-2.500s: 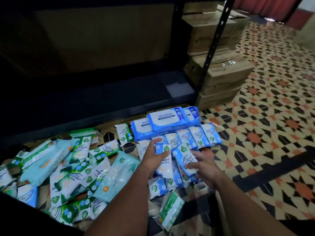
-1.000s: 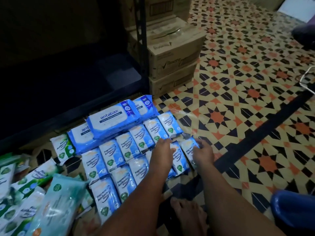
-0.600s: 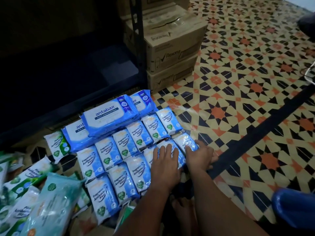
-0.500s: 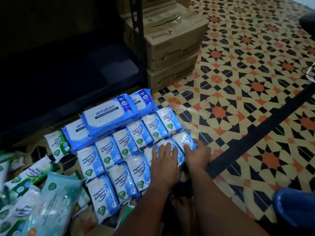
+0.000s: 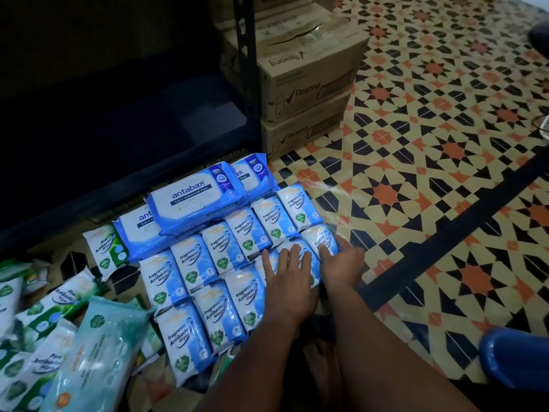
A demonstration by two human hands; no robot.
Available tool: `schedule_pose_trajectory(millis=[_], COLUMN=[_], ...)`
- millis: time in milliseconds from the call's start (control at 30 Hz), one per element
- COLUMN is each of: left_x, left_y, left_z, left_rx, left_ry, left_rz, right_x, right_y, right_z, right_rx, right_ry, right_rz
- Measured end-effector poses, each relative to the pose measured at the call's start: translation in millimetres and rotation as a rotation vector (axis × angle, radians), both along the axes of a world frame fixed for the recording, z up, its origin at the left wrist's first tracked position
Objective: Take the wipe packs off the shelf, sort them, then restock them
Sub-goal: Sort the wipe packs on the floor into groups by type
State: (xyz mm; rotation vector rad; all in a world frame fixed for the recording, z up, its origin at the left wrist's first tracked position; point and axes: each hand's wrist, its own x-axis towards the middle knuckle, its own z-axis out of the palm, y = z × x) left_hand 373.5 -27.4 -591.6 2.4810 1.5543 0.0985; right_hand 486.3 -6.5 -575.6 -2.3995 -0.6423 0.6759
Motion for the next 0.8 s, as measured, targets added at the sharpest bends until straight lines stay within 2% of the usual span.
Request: schedule_pose_trajectory(millis=[167,300,400,500,700,800], left_x=[-11.5,-30.4,-63.0,-113.1,-240.2,-304.7], left_y=[10.9,12.1,13.5,11.8,-12.0,-34.7], left_z=[9.4,15.7,25.8,42.0,86.7,103.8], left_rx=[-0.058,-0.072,0.040,0.140,0.089,0.071], left_ry=[-0.063,-0.220,-0.311,-0.335,-0.271,-0.305], left_rz=[-0.078,-0.125,-0.148,-0.025,0.328,0.495], right_x=[-2.8,-14.7,-39.0,-74.3,-165.3,-217.5], right_y=[-5.8,-9.8,-8.6,-4.1,-0.8,-6.0], right_z=[3.9,18.8,32.5,48.1,69.6,80.9], right_rx=[-0.124,-0.202,-0.176,-0.069,0.209,0.213], right_ry=[-0.118,-0.226,-0.274,-0.279,-0.109,-0.045], right_rz=[0.071,0.115,0.202,0.336,0.704,0.915])
